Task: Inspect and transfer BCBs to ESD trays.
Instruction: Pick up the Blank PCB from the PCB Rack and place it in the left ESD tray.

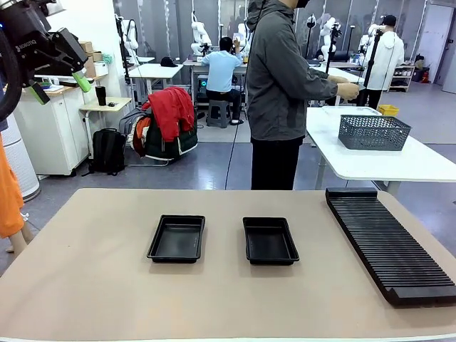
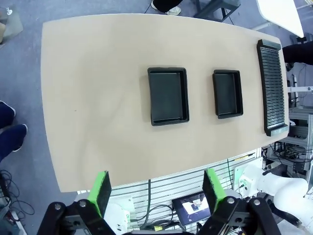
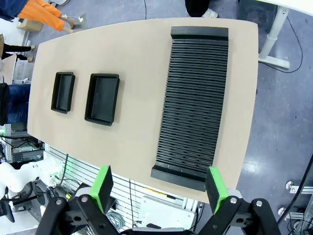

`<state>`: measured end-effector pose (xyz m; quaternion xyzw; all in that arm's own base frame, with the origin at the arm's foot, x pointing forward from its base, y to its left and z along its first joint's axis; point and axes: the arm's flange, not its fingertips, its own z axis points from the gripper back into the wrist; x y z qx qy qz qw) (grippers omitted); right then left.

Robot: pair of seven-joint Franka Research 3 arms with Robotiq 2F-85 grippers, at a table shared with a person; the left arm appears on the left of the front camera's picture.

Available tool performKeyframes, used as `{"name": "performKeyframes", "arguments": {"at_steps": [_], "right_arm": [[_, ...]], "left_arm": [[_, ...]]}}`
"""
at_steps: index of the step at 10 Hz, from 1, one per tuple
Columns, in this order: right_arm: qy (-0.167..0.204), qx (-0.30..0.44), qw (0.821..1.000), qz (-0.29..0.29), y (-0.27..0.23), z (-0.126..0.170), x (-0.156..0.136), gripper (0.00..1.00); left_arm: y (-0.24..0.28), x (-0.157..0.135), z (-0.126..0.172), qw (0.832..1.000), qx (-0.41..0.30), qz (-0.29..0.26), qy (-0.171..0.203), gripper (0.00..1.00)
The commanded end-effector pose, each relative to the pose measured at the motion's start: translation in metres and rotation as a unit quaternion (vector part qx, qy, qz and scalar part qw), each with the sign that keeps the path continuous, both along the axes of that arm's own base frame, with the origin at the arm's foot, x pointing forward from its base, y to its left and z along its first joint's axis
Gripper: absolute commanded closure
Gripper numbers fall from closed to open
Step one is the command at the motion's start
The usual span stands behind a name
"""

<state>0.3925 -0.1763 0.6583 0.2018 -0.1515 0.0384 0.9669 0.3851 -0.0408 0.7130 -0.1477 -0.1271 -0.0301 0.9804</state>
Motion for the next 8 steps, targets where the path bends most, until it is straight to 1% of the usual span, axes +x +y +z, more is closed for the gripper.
{"name": "performKeyframes", "arguments": {"at_steps": [1,2,4,5,8], "right_arm": [[0.0,0.001,1.0,0.001,0.001,-0.0008,-0.0031,0.0],[0.0,0.001,1.0,0.001,0.001,-0.0008,-0.0031,0.0],[0.0,0.001,1.0,0.001,0.001,-0.0008,-0.0031,0.0],[0.0,0.001,1.0,0.001,0.001,-0.0008,-0.0031,0.0],[0.0,0.001,1.0,0.001,0.001,-0.0008,-0.0031,0.0]], "left_arm": [[0.0006,0.0007,0.0104,0.999,0.023,-0.021,-0.007,0.0],[-0.0001,0.0003,0.0109,0.999,0.025,-0.027,-0.008,0.0],[-0.0026,-0.0007,0.0091,0.999,0.018,-0.039,0.007,0.0],[-0.002,-0.0022,0.0106,1.0,0.012,-0.018,-0.012,0.0],[-0.002,-0.0022,0.0106,1.0,0.012,-0.018,-0.012,0.0]]}}
